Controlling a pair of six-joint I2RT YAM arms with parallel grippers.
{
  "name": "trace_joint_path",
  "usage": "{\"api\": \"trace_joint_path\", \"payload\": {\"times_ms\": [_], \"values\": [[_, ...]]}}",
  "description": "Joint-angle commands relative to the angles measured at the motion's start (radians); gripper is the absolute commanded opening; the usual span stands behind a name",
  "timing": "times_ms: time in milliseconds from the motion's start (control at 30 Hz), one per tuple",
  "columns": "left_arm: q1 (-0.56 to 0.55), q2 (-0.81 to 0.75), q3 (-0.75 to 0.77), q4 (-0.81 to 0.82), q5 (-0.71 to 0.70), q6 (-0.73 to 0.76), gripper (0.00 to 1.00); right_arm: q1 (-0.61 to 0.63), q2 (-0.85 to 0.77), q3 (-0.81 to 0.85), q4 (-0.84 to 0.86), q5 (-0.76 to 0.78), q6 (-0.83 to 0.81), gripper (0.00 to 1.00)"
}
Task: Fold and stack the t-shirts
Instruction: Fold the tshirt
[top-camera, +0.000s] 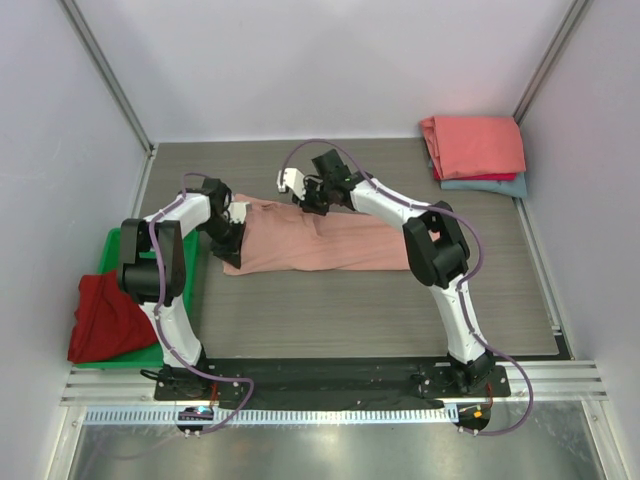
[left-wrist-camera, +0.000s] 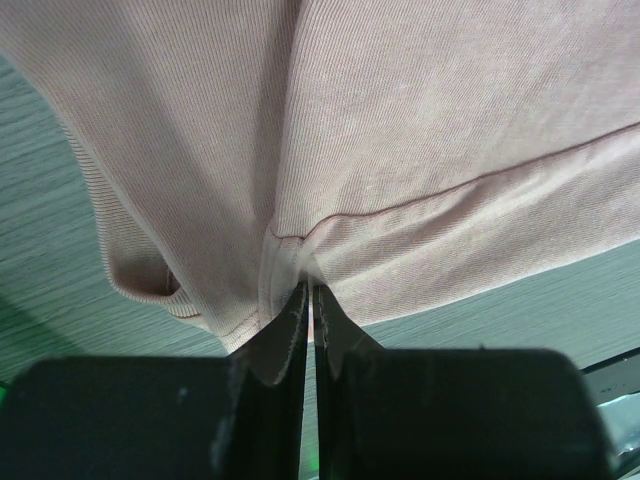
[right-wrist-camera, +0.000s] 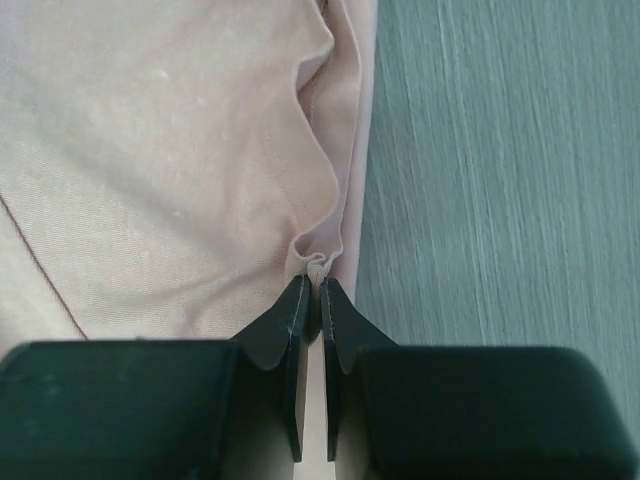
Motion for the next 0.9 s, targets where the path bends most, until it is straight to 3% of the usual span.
{"api": "trace_joint_path", "payload": {"times_ms": [0,600,700,867], "values": [[0.006,0.020,-0.019,0.058,-0.035,0.005,0.05,0.013,-0.048,0.013,0.063,0.017,0.027,0.13],[0.004,0.006,-0.019,0.049,-0.038,0.008,0.05,-0.003,-0.038,-0.023,0.114,0.186,0.039,0.14],[0.006,0.005,-0.016,0.047,-0.035,0.007,0.05,-0.004,-0.055,-0.062,0.114,0.233,0.030,0.33],[0.004,-0.008,-0.017,0.046,-0.041,0.010,0.05,-0.021,-0.117,-0.073,0.117,0.266,0.063,0.42]]}}
